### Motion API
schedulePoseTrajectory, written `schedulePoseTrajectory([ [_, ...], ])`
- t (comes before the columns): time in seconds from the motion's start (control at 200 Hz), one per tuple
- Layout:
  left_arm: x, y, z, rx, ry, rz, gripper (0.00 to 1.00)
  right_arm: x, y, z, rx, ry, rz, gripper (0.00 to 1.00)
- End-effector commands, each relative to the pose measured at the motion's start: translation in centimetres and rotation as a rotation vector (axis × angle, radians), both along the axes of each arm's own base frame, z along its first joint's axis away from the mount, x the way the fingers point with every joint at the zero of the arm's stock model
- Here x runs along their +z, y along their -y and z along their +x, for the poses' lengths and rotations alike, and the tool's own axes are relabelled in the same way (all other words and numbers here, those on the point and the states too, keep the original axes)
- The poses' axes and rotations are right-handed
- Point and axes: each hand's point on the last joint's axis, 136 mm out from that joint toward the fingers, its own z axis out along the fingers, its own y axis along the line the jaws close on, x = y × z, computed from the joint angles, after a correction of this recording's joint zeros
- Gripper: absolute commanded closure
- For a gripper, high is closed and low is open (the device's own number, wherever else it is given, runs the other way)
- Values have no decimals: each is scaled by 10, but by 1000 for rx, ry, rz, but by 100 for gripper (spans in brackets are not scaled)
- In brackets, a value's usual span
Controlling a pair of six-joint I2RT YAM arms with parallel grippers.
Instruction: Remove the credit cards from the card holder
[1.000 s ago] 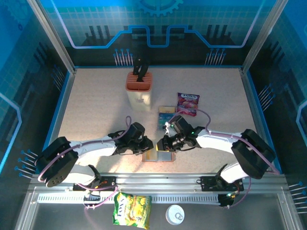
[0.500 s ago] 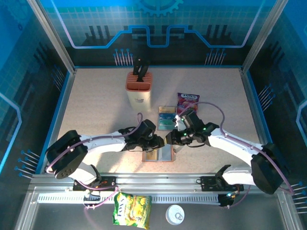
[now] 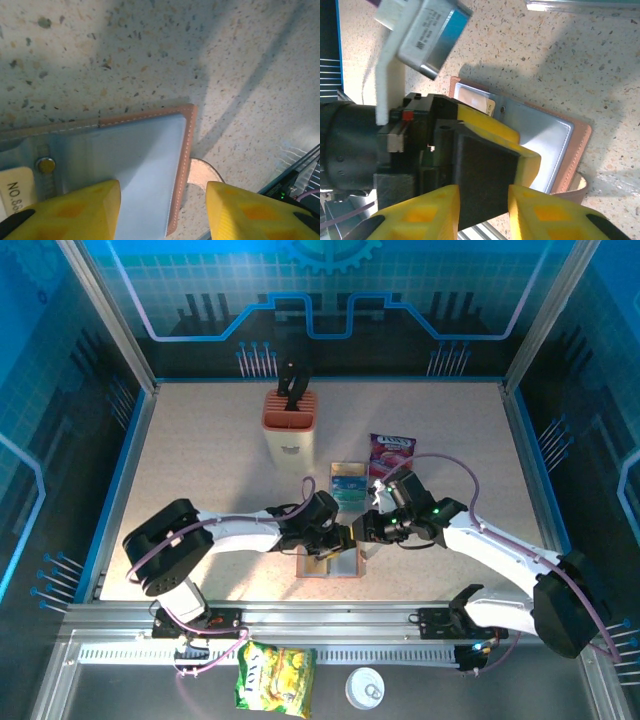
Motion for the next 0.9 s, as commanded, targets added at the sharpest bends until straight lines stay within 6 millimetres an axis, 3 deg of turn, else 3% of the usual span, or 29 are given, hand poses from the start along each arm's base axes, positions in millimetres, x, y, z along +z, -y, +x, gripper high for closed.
schedulePoseTrajectory([
  [0.0,1,9,-1,-34,-1,-22,50,-3,5,-6,9,-22,-3,68],
  [0.215,16,8,6,-22,56,-35,49,0,3,-4,-1,-19,8,68],
  [0.375,28,-4,9,0,99,-30,50,-2,0,-4,-1,-31,19,69],
  [0.895,24,-91,0,134,108,39,63,-16,-39,-4,67,-81,24,72],
])
